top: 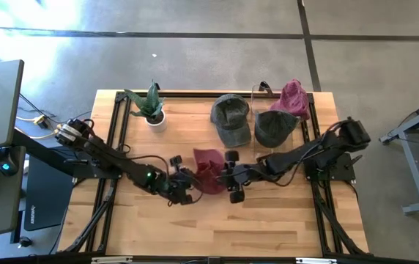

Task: Pick & Place hat
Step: Put the red cap into the top transparent bin

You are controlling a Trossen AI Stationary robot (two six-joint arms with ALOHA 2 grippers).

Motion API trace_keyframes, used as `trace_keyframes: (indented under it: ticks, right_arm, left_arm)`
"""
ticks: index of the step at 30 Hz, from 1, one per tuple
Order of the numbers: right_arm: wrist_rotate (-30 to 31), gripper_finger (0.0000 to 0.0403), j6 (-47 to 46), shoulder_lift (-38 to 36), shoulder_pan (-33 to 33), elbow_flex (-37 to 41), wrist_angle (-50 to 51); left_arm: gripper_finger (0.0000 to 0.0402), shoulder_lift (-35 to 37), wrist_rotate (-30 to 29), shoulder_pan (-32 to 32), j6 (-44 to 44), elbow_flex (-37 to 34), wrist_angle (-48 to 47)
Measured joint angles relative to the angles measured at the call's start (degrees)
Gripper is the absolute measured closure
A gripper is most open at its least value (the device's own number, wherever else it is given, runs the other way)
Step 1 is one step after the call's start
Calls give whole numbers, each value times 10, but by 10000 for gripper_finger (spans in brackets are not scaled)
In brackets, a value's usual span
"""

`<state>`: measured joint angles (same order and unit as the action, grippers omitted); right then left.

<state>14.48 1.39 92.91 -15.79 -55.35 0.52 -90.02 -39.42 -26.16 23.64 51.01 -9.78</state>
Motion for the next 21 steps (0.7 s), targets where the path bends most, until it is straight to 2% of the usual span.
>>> trace_keyframes:
  ticks: [5,15,21]
  right_arm:
    - [-41,258,17,55,15,-2,-55]
    - [-65,393,0,170,57,-4,-244]
    - [18,380,-45,217,65,-28,-256]
  left_arm:
    - [393,0,36,-6,13,19,-2]
    - [392,0,103,-5,56,19,2]
    - [379,0,154,-5,57,19,9]
